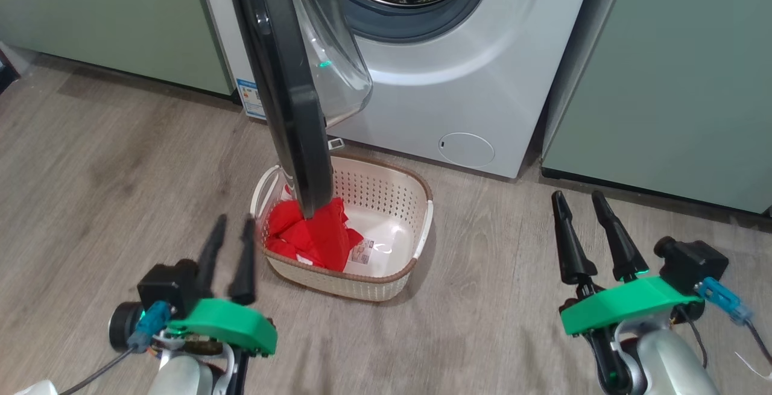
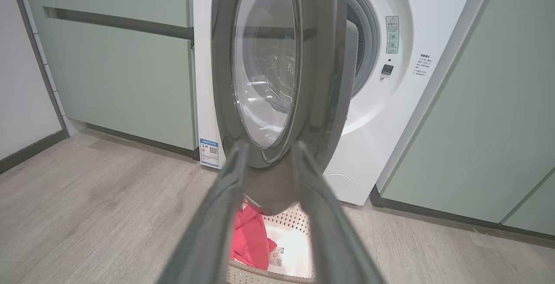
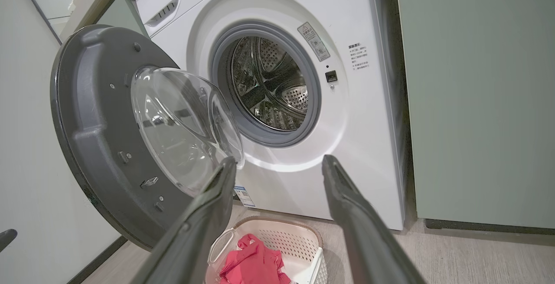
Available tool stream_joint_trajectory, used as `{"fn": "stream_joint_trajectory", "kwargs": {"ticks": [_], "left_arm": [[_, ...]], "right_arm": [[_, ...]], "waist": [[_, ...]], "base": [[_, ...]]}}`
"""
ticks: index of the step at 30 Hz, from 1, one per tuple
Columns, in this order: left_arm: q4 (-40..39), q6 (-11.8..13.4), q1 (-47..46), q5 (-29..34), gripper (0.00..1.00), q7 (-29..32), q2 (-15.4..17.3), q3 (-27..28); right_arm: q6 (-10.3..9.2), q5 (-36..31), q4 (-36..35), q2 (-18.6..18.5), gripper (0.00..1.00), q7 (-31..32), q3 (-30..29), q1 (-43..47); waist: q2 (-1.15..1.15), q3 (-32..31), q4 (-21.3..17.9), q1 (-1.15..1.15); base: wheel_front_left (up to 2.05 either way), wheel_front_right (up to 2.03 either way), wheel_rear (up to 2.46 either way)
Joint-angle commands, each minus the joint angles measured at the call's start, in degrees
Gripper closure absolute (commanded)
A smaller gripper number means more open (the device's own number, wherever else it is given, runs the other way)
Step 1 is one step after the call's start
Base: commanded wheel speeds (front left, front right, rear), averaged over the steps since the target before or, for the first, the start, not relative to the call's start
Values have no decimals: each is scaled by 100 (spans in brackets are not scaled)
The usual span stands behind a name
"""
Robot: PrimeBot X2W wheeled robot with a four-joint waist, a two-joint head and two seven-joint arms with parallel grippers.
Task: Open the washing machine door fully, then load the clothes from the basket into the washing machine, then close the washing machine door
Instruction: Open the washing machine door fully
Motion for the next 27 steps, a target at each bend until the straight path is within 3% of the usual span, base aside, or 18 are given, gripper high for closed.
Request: {"fn": "stream_joint_trajectory", "kwargs": {"ticks": [1, 10, 19, 27], "left_arm": [[-221, 37, -204, -22, 98, -56, 49, 157], [-453, 36, -278, -103, 100, -56, 49, 265], [-1279, 86, -812, -327, 100, -56, 49, 680], [-2084, 288, -1576, -361, 100, -56, 49, 847]], "right_arm": [[0, 12, -166, 37, 0, -52, 147, -196], [0, -44, -148, 37, 0, -52, 181, -207], [0, -68, -167, 37, 0, -52, 221, -280], [0, -74, -218, 37, 0, -52, 319, -397]], "waist": [[0, 0, 2, 0], [0, 13, -11, 0], [0, 81, -96, 0], [0, 203, -374, 0]], "base": [[0, 0, 0], [0, 0, 0], [0, 0, 0], [0, 0, 0]]}}
